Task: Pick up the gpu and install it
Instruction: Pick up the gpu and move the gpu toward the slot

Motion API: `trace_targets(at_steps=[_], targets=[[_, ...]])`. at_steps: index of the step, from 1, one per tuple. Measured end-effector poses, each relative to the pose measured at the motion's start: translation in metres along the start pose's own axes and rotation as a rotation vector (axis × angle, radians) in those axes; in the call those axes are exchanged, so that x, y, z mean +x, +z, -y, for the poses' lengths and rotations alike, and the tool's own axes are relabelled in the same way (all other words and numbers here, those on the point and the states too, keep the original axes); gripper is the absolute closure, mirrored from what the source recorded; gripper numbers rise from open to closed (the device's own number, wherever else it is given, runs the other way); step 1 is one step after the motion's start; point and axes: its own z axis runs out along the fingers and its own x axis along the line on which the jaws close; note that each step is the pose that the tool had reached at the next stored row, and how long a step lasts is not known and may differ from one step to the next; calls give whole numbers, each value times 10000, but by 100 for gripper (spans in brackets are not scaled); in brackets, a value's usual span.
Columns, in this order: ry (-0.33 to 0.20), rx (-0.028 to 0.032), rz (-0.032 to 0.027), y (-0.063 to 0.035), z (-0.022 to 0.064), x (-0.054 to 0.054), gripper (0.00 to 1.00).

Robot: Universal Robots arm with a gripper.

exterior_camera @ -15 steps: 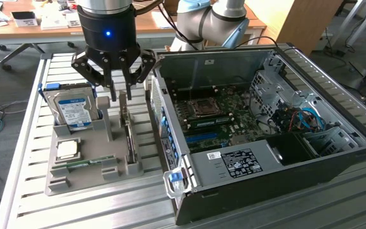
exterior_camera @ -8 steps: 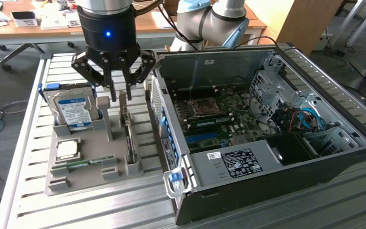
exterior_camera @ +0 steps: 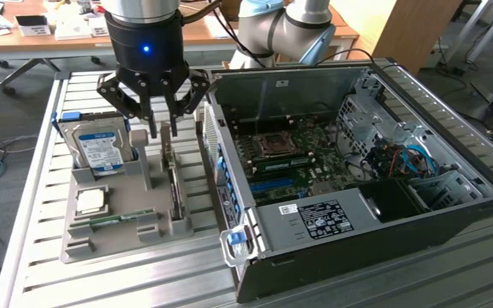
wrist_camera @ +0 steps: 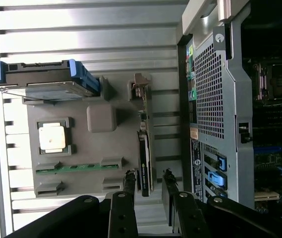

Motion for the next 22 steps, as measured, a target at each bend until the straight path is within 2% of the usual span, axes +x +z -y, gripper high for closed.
trace_targets(at_steps=[22], targets=[[0, -1, 0, 46, 2, 1, 64]])
